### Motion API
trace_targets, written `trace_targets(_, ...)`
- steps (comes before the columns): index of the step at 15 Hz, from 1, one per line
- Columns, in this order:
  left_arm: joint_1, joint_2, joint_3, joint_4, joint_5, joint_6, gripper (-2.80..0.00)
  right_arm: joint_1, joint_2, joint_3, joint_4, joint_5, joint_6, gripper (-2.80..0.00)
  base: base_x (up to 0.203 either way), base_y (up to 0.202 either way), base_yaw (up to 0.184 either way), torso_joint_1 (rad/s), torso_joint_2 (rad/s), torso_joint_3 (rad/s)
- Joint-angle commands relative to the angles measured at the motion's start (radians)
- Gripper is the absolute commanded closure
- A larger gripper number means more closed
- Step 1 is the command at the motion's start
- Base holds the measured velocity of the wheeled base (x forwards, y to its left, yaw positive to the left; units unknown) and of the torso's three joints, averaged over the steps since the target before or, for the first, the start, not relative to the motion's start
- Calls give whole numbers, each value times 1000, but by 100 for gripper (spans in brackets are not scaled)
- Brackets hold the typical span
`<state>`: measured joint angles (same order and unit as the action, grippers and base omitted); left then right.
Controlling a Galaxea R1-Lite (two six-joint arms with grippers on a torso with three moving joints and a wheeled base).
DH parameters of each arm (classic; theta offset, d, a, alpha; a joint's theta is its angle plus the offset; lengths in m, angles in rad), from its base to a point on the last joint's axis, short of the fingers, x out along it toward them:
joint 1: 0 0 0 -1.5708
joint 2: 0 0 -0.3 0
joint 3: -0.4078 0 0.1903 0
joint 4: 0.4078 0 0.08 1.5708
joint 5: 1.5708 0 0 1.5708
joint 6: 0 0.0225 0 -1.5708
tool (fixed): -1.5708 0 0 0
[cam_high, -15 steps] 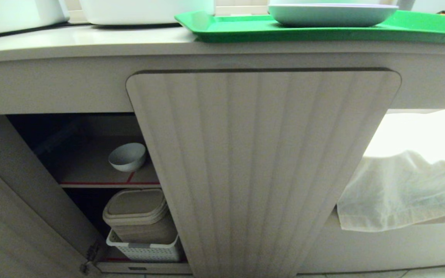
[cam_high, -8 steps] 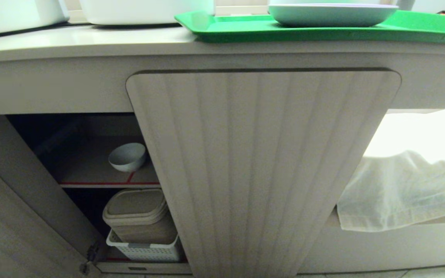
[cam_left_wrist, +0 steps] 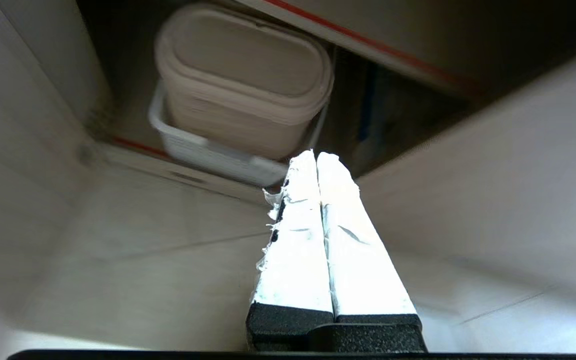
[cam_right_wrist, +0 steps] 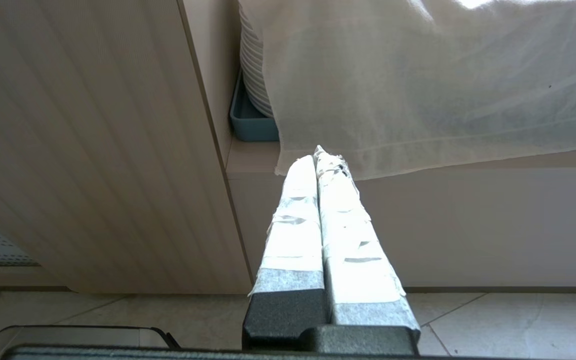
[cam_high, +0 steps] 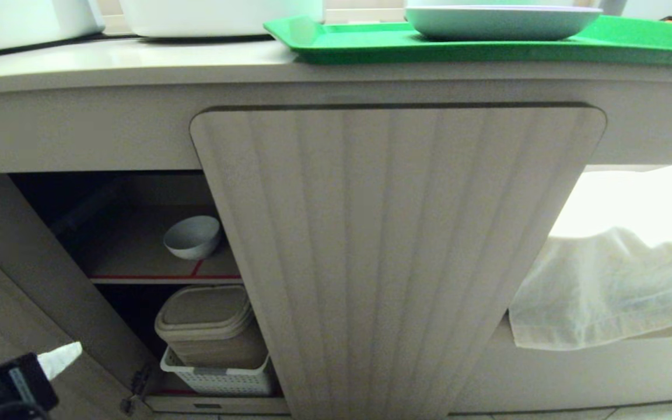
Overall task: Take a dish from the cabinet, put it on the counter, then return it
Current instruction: Take the bowl from the cabinet
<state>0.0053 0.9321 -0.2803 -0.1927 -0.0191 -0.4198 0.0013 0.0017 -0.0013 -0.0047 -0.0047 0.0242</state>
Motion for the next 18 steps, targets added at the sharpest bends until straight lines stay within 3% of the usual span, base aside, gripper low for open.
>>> trace_targets(1, 9, 181, 27, -107, 1, -88, 0, 0, 0, 0, 0, 0, 0, 0, 0, 0, 0, 0, 0, 0)
trace_targets(3, 31, 298, 27, -195, 2, -133, 0, 0, 0, 0, 0, 0, 0, 0, 0, 0, 0, 0, 0, 0)
trace_targets(6, 46, 461, 26, -361, 2, -150, 0, 0, 0, 1, -1, 0, 0, 0, 0, 0, 0, 0, 0, 0)
trace_targets(12, 52, 718, -12, -690, -8, -27, 0, 0, 0, 0, -1, 0, 0, 0, 0, 0, 0, 0, 0, 0)
trace_targets(16, 78, 755, -66, -714, -15, 0, 0, 0, 0, 0, 0, 0, 0, 0, 0, 0, 0, 0, 0, 0)
trace_targets(18, 103, 771, -101, -714, -72, 53, 0, 0, 0, 0, 0, 0, 0, 0, 0, 0, 0, 0, 0, 0)
